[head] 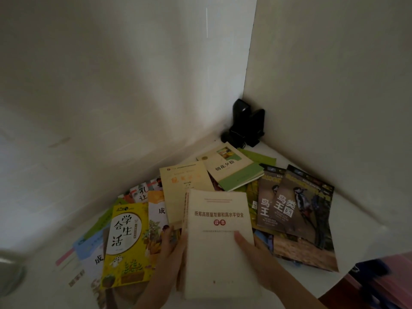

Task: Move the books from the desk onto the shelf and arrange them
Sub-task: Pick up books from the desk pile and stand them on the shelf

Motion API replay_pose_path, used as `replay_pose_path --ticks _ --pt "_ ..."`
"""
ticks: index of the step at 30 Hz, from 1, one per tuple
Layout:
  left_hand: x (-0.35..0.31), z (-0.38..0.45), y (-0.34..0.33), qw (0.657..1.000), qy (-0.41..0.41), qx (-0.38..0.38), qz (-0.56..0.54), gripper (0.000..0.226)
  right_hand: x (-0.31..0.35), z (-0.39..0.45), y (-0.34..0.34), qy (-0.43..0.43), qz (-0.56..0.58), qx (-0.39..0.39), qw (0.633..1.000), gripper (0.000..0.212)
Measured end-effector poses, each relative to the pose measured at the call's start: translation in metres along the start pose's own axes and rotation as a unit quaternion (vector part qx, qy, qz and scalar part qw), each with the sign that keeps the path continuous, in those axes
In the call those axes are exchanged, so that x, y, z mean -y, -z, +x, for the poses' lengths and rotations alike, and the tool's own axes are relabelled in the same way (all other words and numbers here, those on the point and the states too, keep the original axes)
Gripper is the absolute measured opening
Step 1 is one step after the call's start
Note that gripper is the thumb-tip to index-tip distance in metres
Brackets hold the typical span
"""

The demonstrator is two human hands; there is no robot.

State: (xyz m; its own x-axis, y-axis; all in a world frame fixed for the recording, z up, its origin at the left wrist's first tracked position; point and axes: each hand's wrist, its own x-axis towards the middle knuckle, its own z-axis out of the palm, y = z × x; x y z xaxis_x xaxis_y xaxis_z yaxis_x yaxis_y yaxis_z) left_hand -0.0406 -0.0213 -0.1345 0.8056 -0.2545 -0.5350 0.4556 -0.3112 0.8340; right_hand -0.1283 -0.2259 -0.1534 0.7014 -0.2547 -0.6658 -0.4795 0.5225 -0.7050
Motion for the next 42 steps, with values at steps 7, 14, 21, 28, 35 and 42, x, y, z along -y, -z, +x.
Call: replay_pose_path --ticks 7,14,21,28,35,42 --pt "-0.054 0.021 -0.01 0.996 0.0 0.09 0.009 0.094 0.042 -0.001 -0.017 0.083 -0.052 -0.041 0.994 0.029" --pt "-0.076 0.028 -0.078 0.997 -0.012 0.069 -0.017 0.065 0.075 -0.005 0.035 0.116 -0.066 -0.113 0.985 0.027" --pt "-0.083 0.021 -0.179 0.988 -0.011 0.156 0.018 0.037 0.086 -0.013 0.133 0.096 -0.107 -0.195 0.97 0.032" --pt "-0.109 0.078 -0.263 0.958 -0.096 0.18 0.199 0.042 0.082 0.014 0.195 0.099 -0.053 -0.274 0.955 0.034" --pt "-0.089 0.119 -0.304 0.927 -0.053 0.157 0.337 0.092 0.07 0.043 0.226 0.06 0.005 -0.287 0.956 0.047" --pt "-0.076 0.117 -0.274 0.973 -0.035 0.175 0.149 0.069 0.08 0.05 0.201 0.112 -0.078 -0.281 0.95 0.047"
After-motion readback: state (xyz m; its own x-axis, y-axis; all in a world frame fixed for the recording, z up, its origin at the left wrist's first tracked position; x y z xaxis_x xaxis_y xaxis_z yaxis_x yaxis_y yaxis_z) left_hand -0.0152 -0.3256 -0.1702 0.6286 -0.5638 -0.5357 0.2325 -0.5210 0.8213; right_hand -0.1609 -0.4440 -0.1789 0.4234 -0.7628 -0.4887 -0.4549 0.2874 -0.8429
